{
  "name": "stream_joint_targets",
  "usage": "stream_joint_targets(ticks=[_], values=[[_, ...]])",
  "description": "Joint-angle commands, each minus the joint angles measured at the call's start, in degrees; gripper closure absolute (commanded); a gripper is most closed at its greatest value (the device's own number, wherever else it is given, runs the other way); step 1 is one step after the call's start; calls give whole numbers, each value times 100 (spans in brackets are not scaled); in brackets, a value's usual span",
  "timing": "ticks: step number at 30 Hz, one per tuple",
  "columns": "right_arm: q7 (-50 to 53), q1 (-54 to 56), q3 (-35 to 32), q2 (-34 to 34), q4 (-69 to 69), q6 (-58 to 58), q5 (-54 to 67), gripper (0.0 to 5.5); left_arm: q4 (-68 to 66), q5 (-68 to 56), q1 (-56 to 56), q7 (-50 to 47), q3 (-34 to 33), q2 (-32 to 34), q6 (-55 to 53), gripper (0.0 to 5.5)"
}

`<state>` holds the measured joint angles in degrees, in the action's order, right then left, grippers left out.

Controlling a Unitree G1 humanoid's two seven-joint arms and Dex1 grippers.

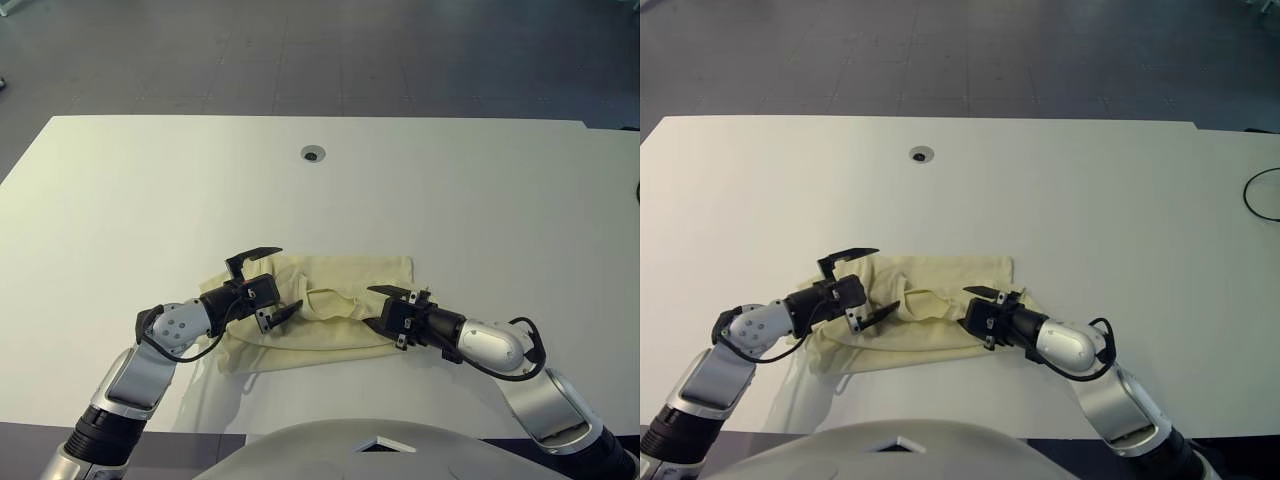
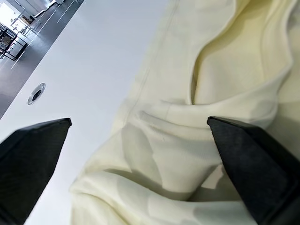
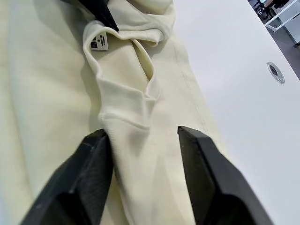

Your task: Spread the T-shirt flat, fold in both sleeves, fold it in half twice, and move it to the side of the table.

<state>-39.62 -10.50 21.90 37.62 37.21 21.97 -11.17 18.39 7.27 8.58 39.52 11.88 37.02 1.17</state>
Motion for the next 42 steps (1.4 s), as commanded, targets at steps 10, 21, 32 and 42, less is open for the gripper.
stream_joint_targets(ticks=[10, 21, 32, 42], values=[[-73, -24, -129, -109, 44, 52, 467, 536, 62, -393, -358, -32, -715, 107, 115, 10], [-178, 32, -1153, -190, 183, -441, 1553, 547, -441, -1556, -1030, 793, -1180, 269, 247, 10], [-1267, -796, -1591, 382, 426, -2153, 2360, 547, -1047, -2238, -1416, 2173, -1063, 546, 630, 10], [-2005, -1497, -1385, 1289, 180, -3016, 1690, 547, -720, -2459, -1410, 2964, -825, 826, 428, 10]])
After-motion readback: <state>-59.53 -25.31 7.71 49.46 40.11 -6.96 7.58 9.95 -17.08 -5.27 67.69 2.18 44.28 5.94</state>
